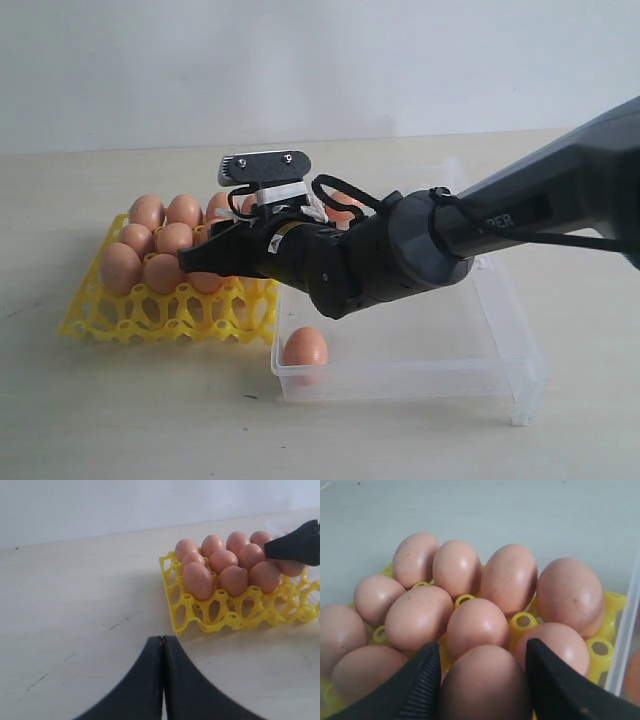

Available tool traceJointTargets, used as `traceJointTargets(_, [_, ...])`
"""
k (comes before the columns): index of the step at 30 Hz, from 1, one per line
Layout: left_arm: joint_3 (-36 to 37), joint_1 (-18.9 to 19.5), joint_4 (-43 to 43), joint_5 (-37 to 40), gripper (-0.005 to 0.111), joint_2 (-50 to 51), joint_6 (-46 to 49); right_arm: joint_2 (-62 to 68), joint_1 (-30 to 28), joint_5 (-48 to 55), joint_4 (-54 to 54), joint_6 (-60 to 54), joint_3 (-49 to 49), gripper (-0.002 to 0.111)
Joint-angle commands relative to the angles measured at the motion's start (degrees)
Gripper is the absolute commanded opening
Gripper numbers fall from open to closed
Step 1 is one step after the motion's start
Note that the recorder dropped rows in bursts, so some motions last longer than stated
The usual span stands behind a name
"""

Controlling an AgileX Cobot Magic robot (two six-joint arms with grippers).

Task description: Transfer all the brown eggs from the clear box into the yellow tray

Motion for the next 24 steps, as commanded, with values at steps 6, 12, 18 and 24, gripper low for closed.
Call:
traceJointTargets(6, [-0.23, -0.25, 0.12, -0.45, 0.0, -0.32, -0.01, 0.04, -0.7, -0.66, 0.75, -2.48, -0.36, 0.003])
traceJointTargets(12, [-0.23, -0.25, 0.12, -0.45, 0.0, -0.32, -0.01, 0.04, -1.27, -0.68, 0.75, -3.52, -0.36, 0.027])
traceJointTargets(18, [-0.23, -0.25, 0.12, -0.45, 0.0, -0.32, -0.01, 0.04, -1.49, -0.56, 0.75, -3.52, -0.36, 0.051])
traceJointTargets(24, [-0.23, -0.25, 0.12, -0.45, 0.0, -0.32, -0.01, 0.04, -1.49, -0.56, 0.75, -3.4, -0.36, 0.059])
